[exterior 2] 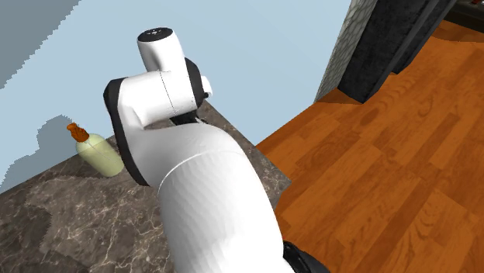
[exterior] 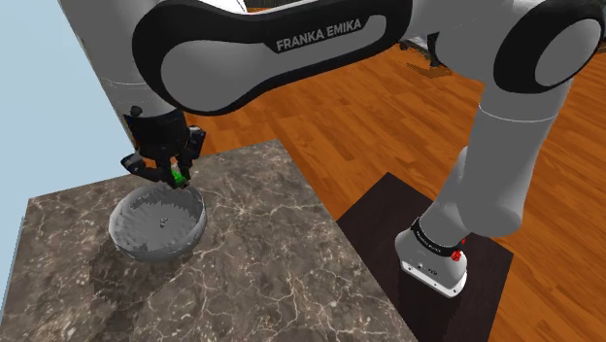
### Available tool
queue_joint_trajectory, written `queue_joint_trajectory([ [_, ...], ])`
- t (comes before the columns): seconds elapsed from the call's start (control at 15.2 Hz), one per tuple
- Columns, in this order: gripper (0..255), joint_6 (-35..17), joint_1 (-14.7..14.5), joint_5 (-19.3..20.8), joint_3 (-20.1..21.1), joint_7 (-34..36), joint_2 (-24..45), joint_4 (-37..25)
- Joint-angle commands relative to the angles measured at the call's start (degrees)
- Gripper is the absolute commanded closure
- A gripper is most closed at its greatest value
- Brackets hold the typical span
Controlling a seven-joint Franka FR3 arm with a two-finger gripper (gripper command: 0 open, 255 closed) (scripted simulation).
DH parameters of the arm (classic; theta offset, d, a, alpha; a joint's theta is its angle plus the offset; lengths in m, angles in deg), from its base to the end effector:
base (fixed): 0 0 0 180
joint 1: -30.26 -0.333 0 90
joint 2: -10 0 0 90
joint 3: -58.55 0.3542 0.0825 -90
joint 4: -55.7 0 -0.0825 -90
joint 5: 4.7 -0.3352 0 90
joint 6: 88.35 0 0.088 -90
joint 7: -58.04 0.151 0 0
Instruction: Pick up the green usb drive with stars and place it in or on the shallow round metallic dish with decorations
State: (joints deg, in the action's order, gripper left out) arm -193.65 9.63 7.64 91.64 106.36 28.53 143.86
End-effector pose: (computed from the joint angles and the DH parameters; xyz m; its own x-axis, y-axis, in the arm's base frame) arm 0.4186 0.4511 0.4985 0.9916 0.1215 0.0453 0.1215 -0.9926 0.0016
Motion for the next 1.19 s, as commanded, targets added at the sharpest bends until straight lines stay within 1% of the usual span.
queue_joint_trajectory([
  [0.0, 255, 2.48, -2.95, 2.38, -0.04, 2.26, 4.54, -6.29],
  [0.13, 255, 5.13, -6.23, 4.47, -0.4, 3.93, 9.04, -12.94],
  [0.59, 255, -0.14, -5.53, 4.75, -0.72, 4.52, 9.19, -7.68],
  [1.12, 255, -5.6, -5.17, 5.6, -1.2, 5.36, 10.22, -3.02],
])
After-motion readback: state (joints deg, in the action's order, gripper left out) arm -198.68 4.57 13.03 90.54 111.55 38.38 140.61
